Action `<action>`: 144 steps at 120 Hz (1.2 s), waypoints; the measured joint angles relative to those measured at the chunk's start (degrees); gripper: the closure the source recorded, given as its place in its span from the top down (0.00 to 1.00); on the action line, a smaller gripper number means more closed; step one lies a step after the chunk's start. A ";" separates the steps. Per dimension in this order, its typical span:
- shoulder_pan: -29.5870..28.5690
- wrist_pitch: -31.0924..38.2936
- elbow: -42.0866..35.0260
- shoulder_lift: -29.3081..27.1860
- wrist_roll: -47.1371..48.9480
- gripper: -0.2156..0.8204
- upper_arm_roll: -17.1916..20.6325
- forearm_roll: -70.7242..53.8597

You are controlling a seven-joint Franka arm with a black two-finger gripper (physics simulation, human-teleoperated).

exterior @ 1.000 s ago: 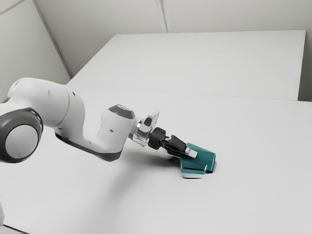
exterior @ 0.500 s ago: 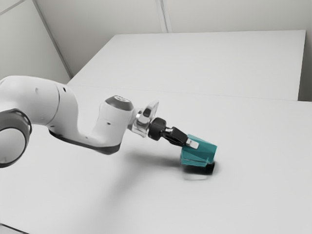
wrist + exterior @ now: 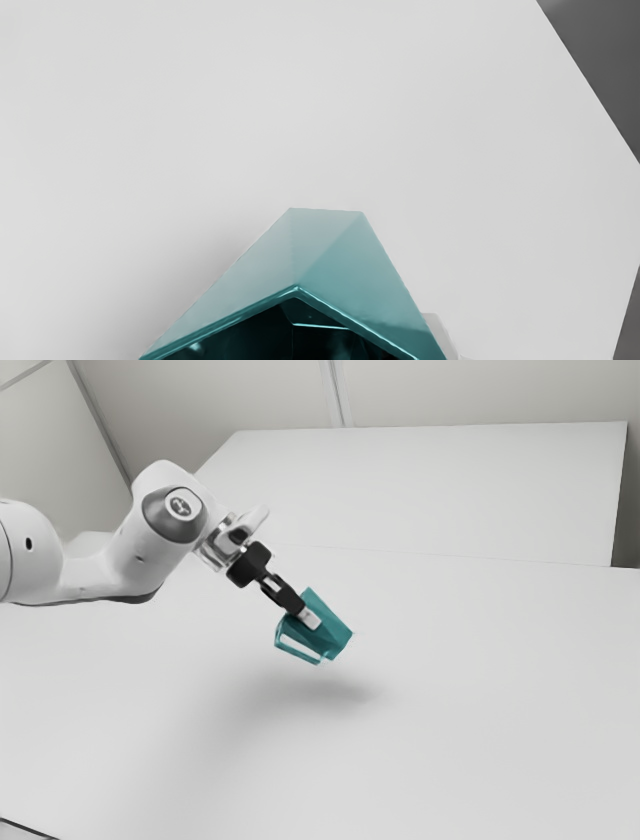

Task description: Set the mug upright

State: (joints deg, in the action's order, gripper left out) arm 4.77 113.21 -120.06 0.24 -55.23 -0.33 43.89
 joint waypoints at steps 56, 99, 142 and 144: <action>-1.50 -0.79 -4.38 -11.45 15.64 0.03 0.54 -29.65; -1.43 4.89 -12.88 -14.46 26.92 0.03 0.68 -43.04; -0.99 18.31 -18.79 -13.08 34.16 0.03 0.73 -45.19; -0.96 18.75 -18.91 -12.96 34.42 0.03 0.71 -45.22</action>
State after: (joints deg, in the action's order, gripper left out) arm 3.81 131.97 -138.96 -12.73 -20.81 0.38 -1.33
